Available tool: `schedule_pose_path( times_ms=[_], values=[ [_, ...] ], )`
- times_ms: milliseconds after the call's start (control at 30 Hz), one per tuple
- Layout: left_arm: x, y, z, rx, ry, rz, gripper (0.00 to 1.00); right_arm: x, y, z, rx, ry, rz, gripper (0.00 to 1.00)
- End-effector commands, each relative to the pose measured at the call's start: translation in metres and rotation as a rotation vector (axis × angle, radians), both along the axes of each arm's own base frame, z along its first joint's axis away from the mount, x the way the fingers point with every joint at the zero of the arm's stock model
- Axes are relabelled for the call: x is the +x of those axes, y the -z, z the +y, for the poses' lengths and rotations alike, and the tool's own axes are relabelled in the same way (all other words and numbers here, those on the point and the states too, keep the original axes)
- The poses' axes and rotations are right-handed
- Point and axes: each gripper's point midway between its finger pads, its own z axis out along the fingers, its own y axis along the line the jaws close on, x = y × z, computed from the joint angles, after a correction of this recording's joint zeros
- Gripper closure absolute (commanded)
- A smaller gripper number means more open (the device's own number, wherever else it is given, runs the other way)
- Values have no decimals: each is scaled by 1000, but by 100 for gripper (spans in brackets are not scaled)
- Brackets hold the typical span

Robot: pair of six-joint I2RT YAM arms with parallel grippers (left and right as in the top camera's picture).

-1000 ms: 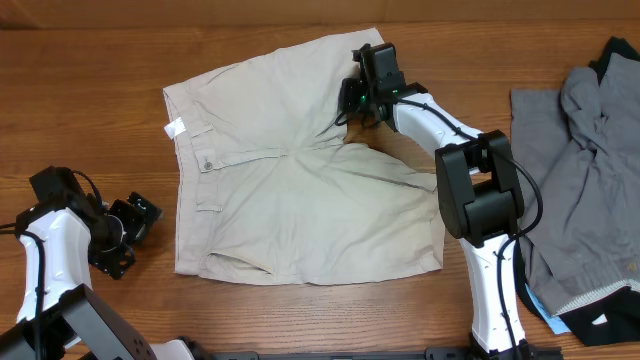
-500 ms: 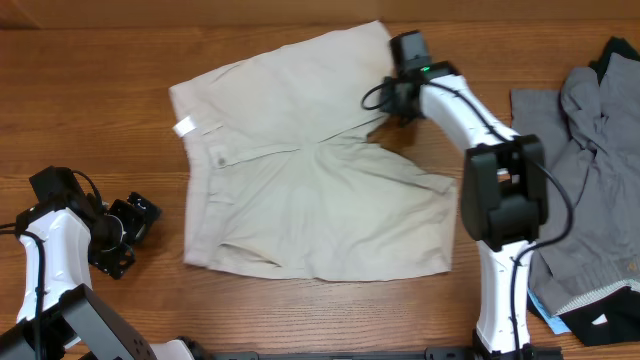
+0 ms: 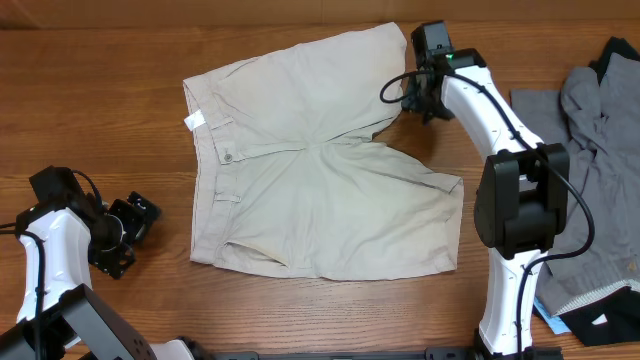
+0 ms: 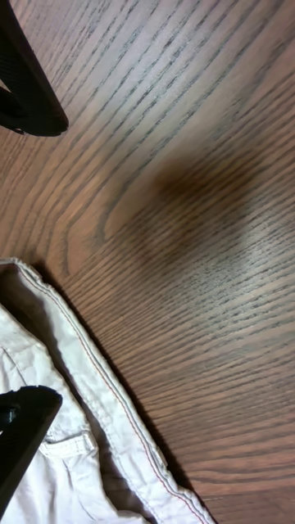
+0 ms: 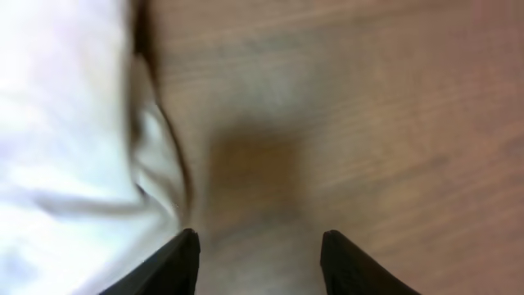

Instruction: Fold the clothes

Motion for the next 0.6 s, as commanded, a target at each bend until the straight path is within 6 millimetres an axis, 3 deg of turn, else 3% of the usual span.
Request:
schedule_pose_path(
  times_ms=[0,200,567],
  values=[
    [6,-4,0,5,30,-19,0,22,-23,-4,27,-15,-101,54],
    [3,-4,-2,-4,29,-7,0,51,-4,5,170,-47,-168,61],
    [1,-4,-3,-9,29,0,0,65,39,23,241,-103,-168,61]
  ],
)
